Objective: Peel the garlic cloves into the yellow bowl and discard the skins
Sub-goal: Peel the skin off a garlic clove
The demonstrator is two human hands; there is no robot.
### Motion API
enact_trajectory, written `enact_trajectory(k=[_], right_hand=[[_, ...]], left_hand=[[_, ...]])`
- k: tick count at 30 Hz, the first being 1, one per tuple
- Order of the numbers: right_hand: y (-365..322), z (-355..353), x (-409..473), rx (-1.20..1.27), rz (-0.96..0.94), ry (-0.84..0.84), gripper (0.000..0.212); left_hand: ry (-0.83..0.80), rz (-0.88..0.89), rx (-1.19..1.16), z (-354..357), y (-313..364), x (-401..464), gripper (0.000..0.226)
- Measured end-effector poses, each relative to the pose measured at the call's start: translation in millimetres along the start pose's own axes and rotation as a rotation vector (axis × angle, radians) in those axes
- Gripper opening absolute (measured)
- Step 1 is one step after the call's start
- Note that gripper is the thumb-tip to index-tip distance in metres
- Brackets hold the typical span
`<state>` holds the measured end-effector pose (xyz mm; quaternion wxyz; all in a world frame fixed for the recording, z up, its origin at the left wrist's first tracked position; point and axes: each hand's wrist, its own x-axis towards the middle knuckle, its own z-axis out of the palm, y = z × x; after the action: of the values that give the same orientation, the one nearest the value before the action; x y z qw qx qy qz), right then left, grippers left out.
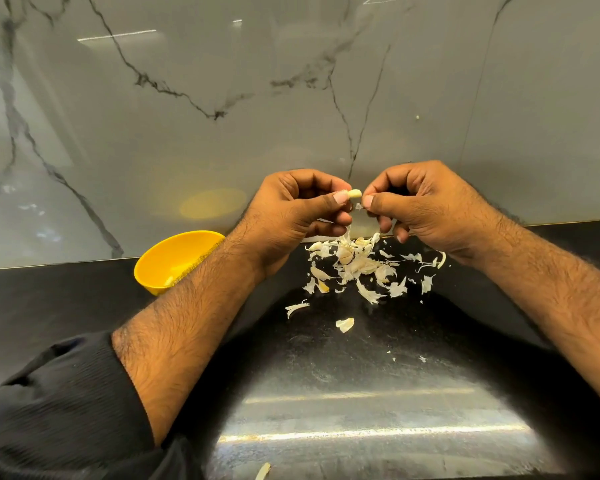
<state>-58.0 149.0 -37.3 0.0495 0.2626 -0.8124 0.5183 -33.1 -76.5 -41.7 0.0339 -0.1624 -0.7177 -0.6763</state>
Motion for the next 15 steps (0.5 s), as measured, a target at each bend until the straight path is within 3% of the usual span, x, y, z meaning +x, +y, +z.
enact_trajectory(k=[4, 9, 12, 15], right_hand=[[-0.8, -1.4, 0.4, -0.02, 0.035, -0.049, 0.006], [-5.1, 1.3, -3.1, -0.229, 0.059, -0.102, 0.025], [-9.2, -3.0, -3.0, -0.146, 0.124, -0.087, 0.031], [-8.8, -6.9, -1.8, -0.22, 0.174, -0.078, 0.038]], left_hand=[[0.011, -0.026, -0.049, -1.1, 0.7, 1.2, 0.02], [0.011, -0.02, -0.044, -2.2, 2.5, 1.1, 0.016], [0.021, -0.017, -0.029, -4.4, 4.0, 1.1, 0.015], [0.025, -0.016, -0.023, -5.4, 5.2, 0.7, 0.015]])
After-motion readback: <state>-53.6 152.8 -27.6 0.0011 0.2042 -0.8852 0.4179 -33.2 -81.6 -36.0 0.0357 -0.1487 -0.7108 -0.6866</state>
